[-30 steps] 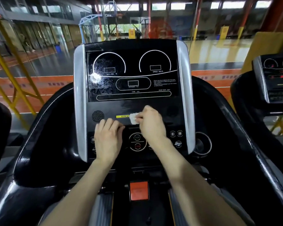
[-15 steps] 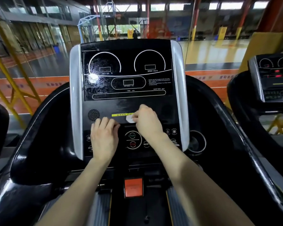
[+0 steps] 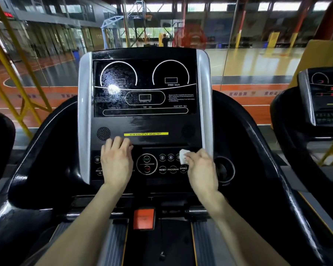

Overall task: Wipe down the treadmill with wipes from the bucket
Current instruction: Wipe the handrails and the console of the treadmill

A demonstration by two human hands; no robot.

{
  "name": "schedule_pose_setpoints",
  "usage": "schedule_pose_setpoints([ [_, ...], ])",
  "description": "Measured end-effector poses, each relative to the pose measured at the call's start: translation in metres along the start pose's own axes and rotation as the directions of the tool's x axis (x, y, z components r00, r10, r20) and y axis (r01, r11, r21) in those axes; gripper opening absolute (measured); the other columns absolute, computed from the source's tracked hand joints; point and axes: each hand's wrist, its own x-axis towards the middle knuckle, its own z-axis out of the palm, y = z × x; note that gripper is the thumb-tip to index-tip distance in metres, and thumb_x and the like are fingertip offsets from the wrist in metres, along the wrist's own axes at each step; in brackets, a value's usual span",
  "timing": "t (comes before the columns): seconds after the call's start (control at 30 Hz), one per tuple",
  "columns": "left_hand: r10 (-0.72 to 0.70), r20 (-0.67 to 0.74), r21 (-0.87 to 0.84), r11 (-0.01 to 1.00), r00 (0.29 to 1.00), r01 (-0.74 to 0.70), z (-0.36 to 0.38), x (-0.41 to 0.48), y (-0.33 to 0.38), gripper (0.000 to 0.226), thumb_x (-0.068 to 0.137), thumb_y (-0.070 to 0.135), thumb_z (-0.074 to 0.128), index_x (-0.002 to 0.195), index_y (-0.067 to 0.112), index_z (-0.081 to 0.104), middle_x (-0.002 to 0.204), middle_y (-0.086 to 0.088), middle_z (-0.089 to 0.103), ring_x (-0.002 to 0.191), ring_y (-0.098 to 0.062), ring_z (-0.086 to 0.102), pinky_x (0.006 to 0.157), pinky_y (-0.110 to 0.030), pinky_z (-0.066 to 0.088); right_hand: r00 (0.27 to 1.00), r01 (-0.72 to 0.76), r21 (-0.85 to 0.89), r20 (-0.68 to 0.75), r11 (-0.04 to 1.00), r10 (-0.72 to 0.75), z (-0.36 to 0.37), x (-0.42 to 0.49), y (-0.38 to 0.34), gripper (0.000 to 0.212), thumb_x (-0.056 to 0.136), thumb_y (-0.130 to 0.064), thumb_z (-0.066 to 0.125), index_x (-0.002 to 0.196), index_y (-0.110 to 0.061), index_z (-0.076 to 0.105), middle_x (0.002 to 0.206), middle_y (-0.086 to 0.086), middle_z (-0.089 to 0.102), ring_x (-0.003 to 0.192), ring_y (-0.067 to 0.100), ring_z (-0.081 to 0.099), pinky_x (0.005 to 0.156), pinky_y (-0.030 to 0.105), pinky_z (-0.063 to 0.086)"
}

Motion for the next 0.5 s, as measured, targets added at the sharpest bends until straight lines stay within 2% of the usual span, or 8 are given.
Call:
schedule_pose_setpoints([
  [0.07, 0.004, 0.028, 0.012, 1.000, 1.000, -0.004, -0.003, 0.000, 0.000, 0.006, 0.099, 0.014, 0.070, 0.100, 0.012, 0.064, 0.099, -0.008, 0.059, 0.092, -0.035, 0.050, 0.081, -0.051, 0.045, 0.999, 0.029, 0.017, -0.020, 0.999, -0.029, -0.012, 0.016, 0.008, 0.020, 0.105, -0.016, 0.059, 0.107, -0.023, 0.078, 0.102, 0.000, 0.055, 0.089, 0.027, 0.063, 0.083, 0.043, 0.058],
  [0.13, -0.007, 0.062, 0.021, 1.000, 0.998, 0.006, -0.007, 0.000, 0.002, 0.010, 0.096, 0.010, 0.071, 0.104, 0.012, 0.065, 0.101, -0.007, 0.059, 0.094, -0.034, 0.049, 0.081, -0.050, 0.047, 0.995, -0.024, 0.083, -0.094, 0.996, 0.031, -0.023, 0.033, 0.010, 0.019, 0.106, -0.015, 0.059, 0.103, -0.019, 0.077, 0.105, 0.003, 0.059, 0.088, 0.029, 0.066, 0.085, 0.045, 0.059],
  [0.2, -0.035, 0.089, 0.031, 0.999, 0.995, 0.032, -0.012, -0.002, 0.006, 0.014, 0.095, 0.009, 0.071, 0.108, 0.012, 0.065, 0.102, -0.006, 0.059, 0.097, -0.033, 0.050, 0.079, -0.049, 0.049, 0.995, -0.008, 0.155, -0.100, 0.988, 0.024, -0.021, 0.032, 0.000, 0.021, 0.107, -0.016, 0.057, 0.111, -0.019, 0.077, 0.110, -0.001, 0.059, 0.095, 0.027, 0.066, 0.090, 0.045, 0.059],
  [0.27, -0.040, 0.112, 0.049, 0.998, 0.993, 0.034, -0.017, -0.003, 0.008, 0.018, 0.094, 0.008, 0.070, 0.111, 0.012, 0.065, 0.105, -0.006, 0.059, 0.099, -0.032, 0.050, 0.078, -0.047, 0.050, 0.995, 0.081, 0.188, -0.077, 0.979, -0.068, -0.015, 0.030, 0.002, 0.026, 0.108, -0.018, 0.056, 0.125, -0.021, 0.075, 0.113, -0.007, 0.057, 0.103, 0.022, 0.064, 0.095, 0.041, 0.058],
  [0.33, -0.032, 0.136, 0.057, 0.998, 0.990, 0.024, -0.020, -0.001, 0.009, 0.023, 0.091, 0.005, 0.070, 0.113, 0.012, 0.064, 0.108, -0.005, 0.059, 0.101, -0.032, 0.050, 0.078, -0.047, 0.051, 0.992, 0.125, 0.177, 0.002, 0.976, -0.127, -0.020, 0.041, 0.013, 0.025, 0.107, -0.019, 0.059, 0.124, -0.026, 0.076, 0.110, -0.008, 0.057, 0.098, 0.018, 0.063, 0.091, 0.034, 0.054],
  [0.4, -0.034, 0.151, 0.052, 0.998, 0.988, 0.027, -0.023, 0.000, 0.012, 0.027, 0.087, 0.003, 0.072, 0.111, 0.011, 0.064, 0.108, -0.005, 0.059, 0.101, -0.031, 0.051, 0.078, -0.046, 0.052, 0.990, 0.107, 0.109, 0.078, 0.988, -0.116, -0.029, 0.058, 0.020, 0.025, 0.106, -0.019, 0.060, 0.121, -0.029, 0.077, 0.111, -0.007, 0.058, 0.099, 0.020, 0.064, 0.087, 0.031, 0.051],
  [0.5, -0.060, 0.173, 0.057, 0.997, 0.983, 0.050, -0.027, 0.001, 0.020, 0.030, 0.082, 0.004, 0.073, 0.109, 0.012, 0.063, 0.106, -0.006, 0.059, 0.100, -0.032, 0.051, 0.081, -0.046, 0.051, 0.988, 0.132, 0.132, 0.063, 0.982, -0.141, -0.027, 0.066, 0.007, 0.025, 0.105, -0.015, 0.061, 0.118, -0.027, 0.079, 0.109, -0.009, 0.058, 0.097, 0.018, 0.065, 0.080, 0.022, 0.050],
])
